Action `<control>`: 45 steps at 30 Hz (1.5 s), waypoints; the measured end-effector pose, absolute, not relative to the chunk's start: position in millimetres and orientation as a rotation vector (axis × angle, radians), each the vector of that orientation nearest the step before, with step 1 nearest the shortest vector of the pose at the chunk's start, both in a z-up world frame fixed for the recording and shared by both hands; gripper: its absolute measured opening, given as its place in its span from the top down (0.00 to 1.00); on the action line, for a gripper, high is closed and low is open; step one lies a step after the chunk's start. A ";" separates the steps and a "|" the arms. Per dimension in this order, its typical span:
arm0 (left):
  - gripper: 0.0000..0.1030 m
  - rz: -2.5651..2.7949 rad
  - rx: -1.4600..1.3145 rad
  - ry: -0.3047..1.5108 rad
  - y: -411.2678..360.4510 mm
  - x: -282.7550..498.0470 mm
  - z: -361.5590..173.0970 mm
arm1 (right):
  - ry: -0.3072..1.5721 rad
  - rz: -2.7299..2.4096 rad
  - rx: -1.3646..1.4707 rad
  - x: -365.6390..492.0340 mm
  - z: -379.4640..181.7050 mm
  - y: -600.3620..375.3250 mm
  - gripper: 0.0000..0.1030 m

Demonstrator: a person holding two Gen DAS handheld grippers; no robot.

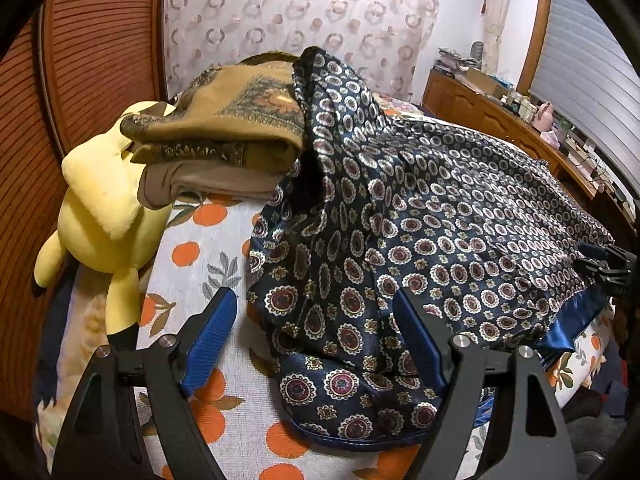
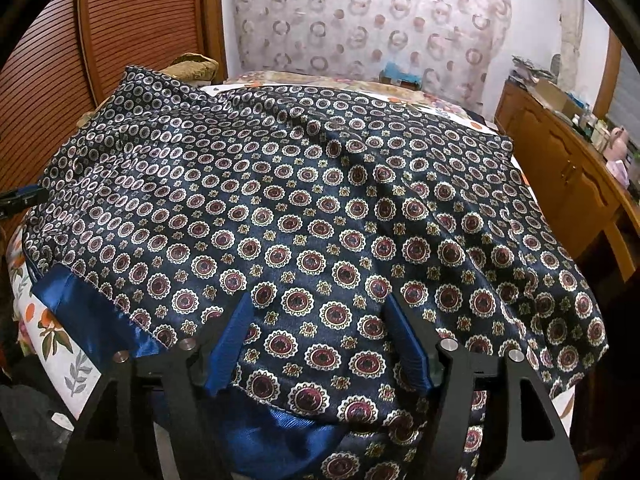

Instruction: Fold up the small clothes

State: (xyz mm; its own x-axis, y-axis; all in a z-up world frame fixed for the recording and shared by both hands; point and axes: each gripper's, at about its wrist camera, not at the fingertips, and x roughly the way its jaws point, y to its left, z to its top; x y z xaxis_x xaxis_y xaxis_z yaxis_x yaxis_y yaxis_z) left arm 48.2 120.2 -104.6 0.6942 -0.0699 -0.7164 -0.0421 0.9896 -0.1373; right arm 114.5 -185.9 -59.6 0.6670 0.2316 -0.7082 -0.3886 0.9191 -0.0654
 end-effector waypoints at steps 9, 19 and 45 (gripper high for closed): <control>0.21 -0.003 -0.164 0.814 125.3 48.3 -111.1 | 0.812 0.286 -0.181 102.8 -56.0 -191.0 0.19; 0.36 -0.018 -0.174 0.794 122.2 48.7 -111.5 | 0.796 0.287 -0.178 88.9 -54.8 -194.7 0.17; 0.95 -0.322 -0.169 0.579 24.9 85.3 -18.2 | 0.672 0.346 -0.086 57.8 -43.9 -250.4 0.11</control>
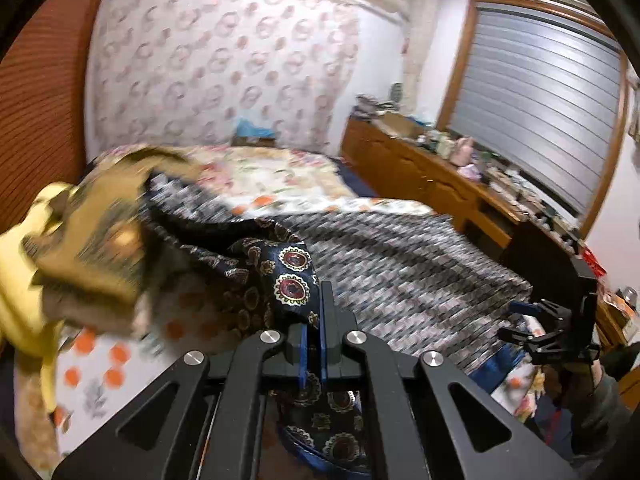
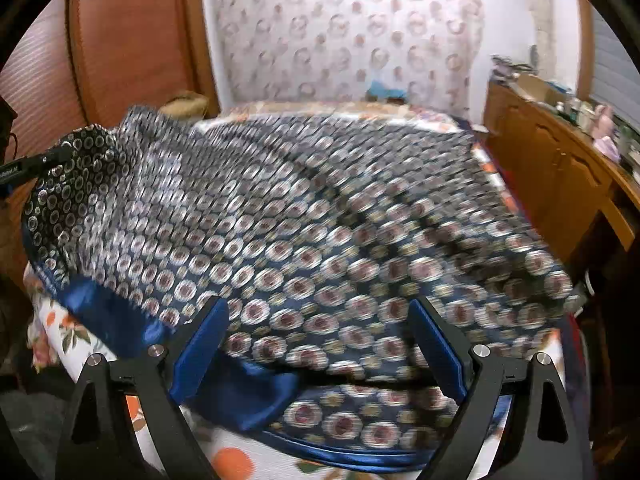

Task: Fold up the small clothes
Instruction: 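Grasp the shirt side with the left tool and lift it over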

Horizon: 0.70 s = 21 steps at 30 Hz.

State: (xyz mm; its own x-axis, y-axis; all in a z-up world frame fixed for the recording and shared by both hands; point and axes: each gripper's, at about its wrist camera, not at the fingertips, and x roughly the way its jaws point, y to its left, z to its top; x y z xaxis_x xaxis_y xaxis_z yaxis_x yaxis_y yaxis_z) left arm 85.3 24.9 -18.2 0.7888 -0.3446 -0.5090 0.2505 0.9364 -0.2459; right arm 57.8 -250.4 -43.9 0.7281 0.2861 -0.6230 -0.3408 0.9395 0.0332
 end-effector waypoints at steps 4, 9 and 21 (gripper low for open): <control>0.95 -0.407 -0.150 0.549 -10.9 97.8 -0.1 | 0.618 0.280 -0.094 50.1 -34.5 -270.4 0.11; 0.95 -0.503 -0.118 0.528 -56.7 111.1 22.2 | 0.587 0.239 -0.075 41.4 -29.4 -292.0 0.11; 0.95 -0.655 -0.044 0.477 -125.7 119.4 70.1 | 0.568 0.208 -0.010 33.9 -20.1 -325.4 0.11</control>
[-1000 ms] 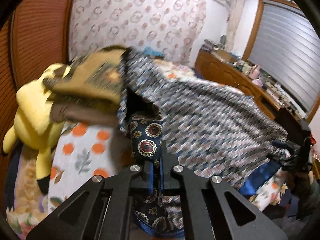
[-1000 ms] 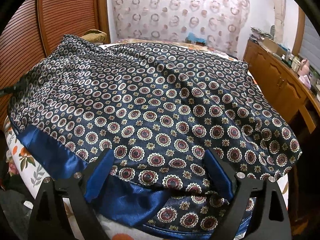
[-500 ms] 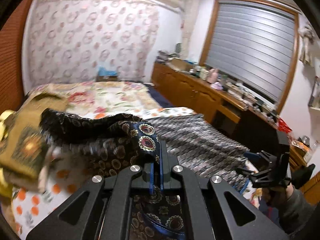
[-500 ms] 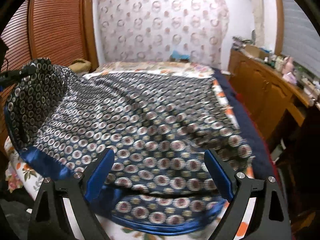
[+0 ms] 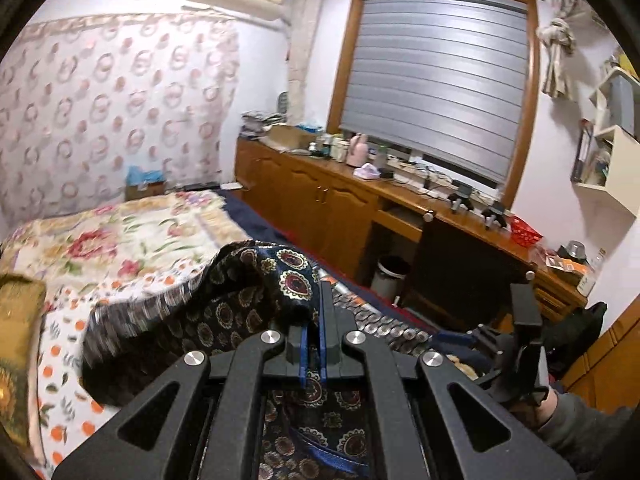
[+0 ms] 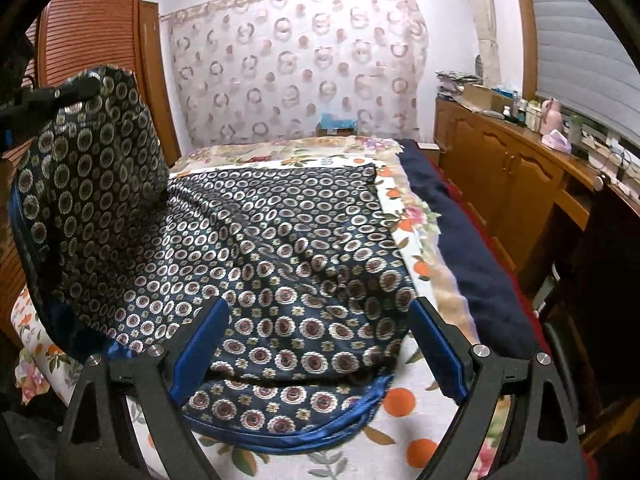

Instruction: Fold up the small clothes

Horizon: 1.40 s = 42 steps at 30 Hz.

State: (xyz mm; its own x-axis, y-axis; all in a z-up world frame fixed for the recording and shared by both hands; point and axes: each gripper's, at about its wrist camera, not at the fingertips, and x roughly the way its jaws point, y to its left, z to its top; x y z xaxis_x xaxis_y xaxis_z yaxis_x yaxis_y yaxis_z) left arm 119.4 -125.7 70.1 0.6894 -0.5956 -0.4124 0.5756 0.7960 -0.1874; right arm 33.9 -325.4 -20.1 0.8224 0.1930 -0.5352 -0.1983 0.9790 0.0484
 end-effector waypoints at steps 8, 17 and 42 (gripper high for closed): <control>0.95 -0.659 -0.013 0.506 -144.5 126.7 63.7 | 0.564 0.209 -0.001 42.3 -25.7 -325.7 0.11; 0.95 -0.631 0.011 0.595 -160.7 140.3 39.2 | 0.571 0.214 0.000 43.4 -24.7 -328.0 0.11; 0.17 -0.499 -0.027 0.600 -82.2 106.6 12.1 | 0.556 0.276 -0.036 53.1 -6.2 -294.6 0.11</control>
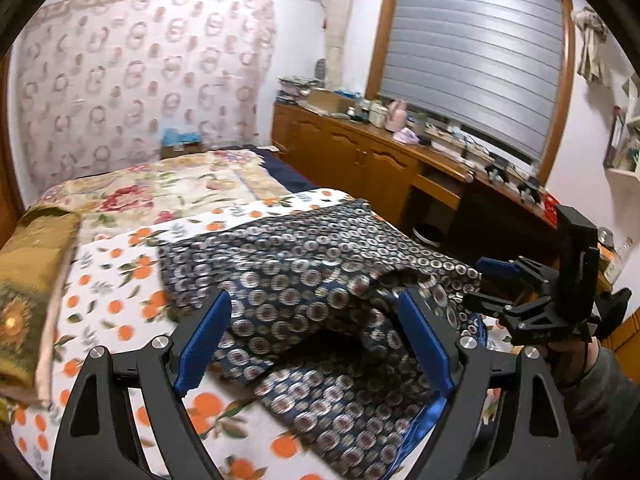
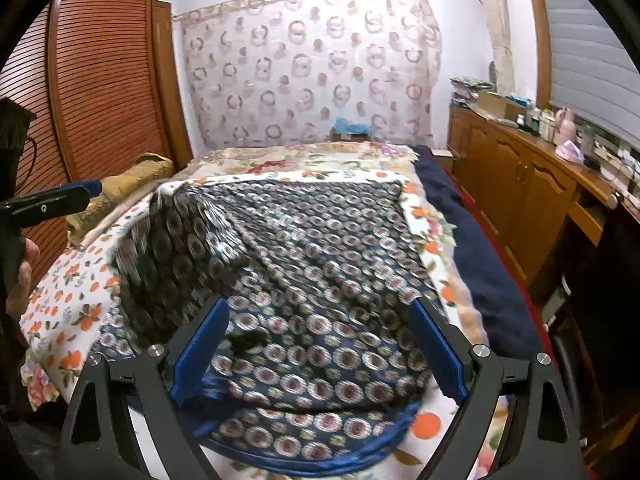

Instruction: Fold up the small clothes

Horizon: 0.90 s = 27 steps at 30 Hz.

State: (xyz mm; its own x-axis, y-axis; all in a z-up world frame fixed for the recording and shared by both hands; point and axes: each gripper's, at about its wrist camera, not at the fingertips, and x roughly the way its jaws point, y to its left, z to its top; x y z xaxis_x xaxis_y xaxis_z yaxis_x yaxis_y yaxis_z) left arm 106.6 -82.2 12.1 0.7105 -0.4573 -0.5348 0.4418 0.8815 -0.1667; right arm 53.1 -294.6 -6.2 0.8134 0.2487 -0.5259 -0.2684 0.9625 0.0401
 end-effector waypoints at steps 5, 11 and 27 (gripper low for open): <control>0.17 -0.424 -0.037 0.590 -53.8 96.9 5.0 | 0.540 0.345 -0.045 51.6 3.4 -268.1 0.11; 0.17 -0.374 -0.071 0.608 -26.7 95.1 -7.8 | 0.534 0.459 -0.098 52.2 7.8 -224.7 0.11; 0.17 -0.366 -0.087 0.654 -14.6 98.2 -31.2 | 0.653 0.516 -0.232 113.2 -15.2 -193.0 0.94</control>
